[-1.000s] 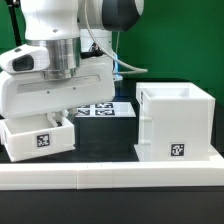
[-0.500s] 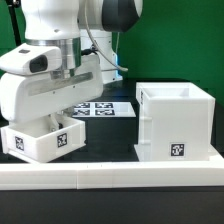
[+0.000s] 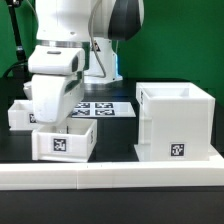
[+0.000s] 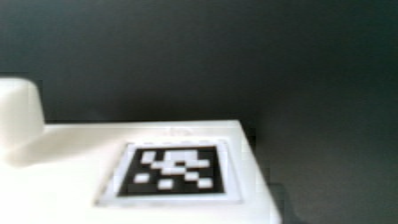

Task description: Assemble drawer

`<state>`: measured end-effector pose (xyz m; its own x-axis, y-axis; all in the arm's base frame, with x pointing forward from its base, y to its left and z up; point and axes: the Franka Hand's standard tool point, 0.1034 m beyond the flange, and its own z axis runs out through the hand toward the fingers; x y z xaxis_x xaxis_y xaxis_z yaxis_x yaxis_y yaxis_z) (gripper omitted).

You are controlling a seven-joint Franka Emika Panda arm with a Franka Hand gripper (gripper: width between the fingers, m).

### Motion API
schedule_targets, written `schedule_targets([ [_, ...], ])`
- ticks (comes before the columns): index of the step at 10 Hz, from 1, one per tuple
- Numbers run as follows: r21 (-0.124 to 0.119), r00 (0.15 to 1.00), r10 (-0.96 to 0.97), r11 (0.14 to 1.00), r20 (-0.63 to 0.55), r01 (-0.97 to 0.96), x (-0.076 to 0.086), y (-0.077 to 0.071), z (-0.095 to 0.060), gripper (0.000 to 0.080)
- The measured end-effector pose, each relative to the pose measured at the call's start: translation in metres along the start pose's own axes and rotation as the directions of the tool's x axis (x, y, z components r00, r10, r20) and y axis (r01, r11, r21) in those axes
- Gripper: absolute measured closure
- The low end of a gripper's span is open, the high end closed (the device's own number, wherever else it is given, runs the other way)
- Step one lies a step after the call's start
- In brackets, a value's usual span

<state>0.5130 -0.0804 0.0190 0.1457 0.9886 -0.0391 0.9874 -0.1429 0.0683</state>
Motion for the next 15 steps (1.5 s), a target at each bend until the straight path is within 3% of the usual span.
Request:
schedule_targets([
  [4,0.009,0.993,-0.121,0.993,0.015,0.121,0.000,-0.002,0.003,0.0757],
  [10,0.038,0.999,-0.033,0.999,0.008,0.033,0.037,0.005,0.001,0.0757],
  [15,0.045,0.999,-0.034,0.998,0.008,0.034,0.037,0.003,0.003,0.0757],
])
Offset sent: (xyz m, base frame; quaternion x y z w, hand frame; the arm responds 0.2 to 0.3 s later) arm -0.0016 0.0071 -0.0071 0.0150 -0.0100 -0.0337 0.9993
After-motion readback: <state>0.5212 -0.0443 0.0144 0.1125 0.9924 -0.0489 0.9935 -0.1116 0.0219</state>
